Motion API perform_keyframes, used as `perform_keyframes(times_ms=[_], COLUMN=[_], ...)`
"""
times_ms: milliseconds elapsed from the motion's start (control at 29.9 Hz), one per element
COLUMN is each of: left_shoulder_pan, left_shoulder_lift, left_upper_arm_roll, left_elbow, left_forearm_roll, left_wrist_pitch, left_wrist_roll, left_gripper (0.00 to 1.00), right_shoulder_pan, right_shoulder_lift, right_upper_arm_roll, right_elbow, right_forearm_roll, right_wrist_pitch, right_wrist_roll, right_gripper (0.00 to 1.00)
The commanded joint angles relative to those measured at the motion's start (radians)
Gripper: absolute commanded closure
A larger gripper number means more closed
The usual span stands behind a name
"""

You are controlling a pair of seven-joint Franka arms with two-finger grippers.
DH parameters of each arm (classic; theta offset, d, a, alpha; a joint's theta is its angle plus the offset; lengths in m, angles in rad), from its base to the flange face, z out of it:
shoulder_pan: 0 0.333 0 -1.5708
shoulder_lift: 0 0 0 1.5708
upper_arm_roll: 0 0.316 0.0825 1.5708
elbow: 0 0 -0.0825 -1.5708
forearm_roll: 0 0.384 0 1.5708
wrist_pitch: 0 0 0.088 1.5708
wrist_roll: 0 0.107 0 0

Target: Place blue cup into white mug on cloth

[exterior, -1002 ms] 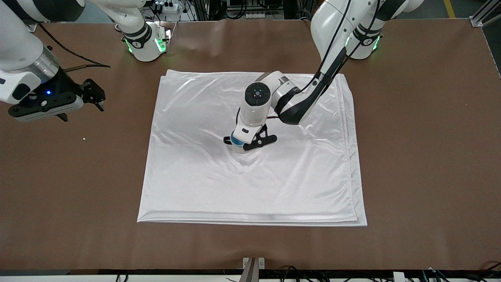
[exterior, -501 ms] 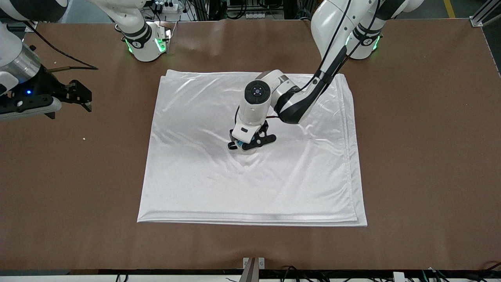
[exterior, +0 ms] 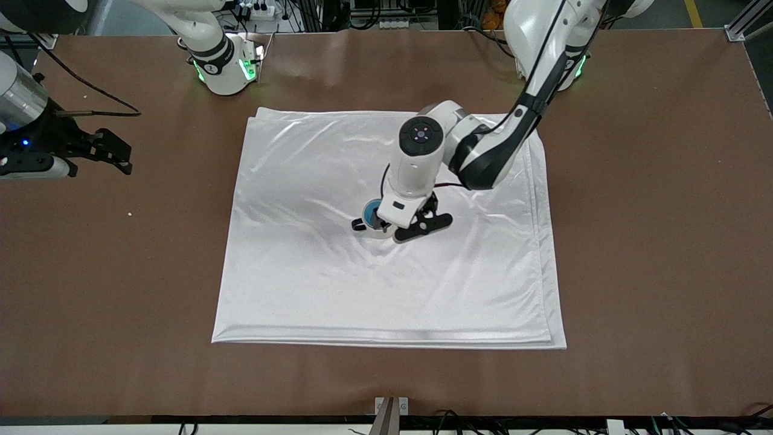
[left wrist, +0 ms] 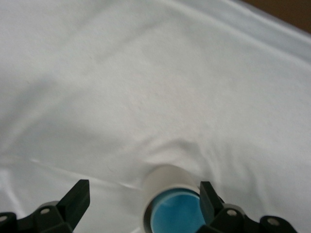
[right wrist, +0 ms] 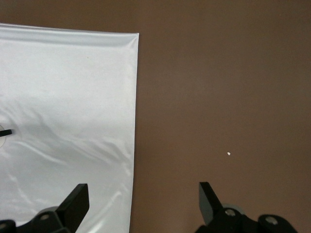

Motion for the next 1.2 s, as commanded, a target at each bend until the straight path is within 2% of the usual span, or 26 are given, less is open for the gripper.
perform_keyframes(times_ms=[0,434,668,1002,1169], left_shoulder_pan=[0.096,0.357,0.476,0.535,0.542], left_shoulder_lift=[-0.037,-0.079,-0.115,-0.209,-0.270], left_upper_arm_roll=[-0.007,-0.007,-0.016,-0.022,-0.020], left_elbow=[-0.016,-0.019,-0.021,-0.025,-0.029], left_forearm_roll=[0.026,0.026,0.014,0.008,-0.032], left_wrist_pitch=[-0.036,-0.096,-0.149,-0.281,-0.364], left_wrist_roll=[0.102,0.442,0.639,0.702,0.734], left_gripper=[0.00,0.00,0.00,0.00,0.00], right_shoulder_pan=[0.010,0.028,0.073,0.066,0.060], right_shoulder_lift=[-0.018,-0.014,-0.008,-0.004,-0.004], right_upper_arm_roll=[-0.017,-0.031,-0.112,-0.155,-0.168], right_elbow=[-0.012,-0.010,-0.007,0.014,0.023], right_forearm_roll=[0.021,0.048,0.052,0.048,0.048], right_wrist_pitch=[-0.025,-0.051,-0.031,-0.013,-0.014], right_wrist_roll=[0.060,0.110,0.108,0.097,0.091], right_gripper=[0.00,0.00,0.00,0.00,0.00])
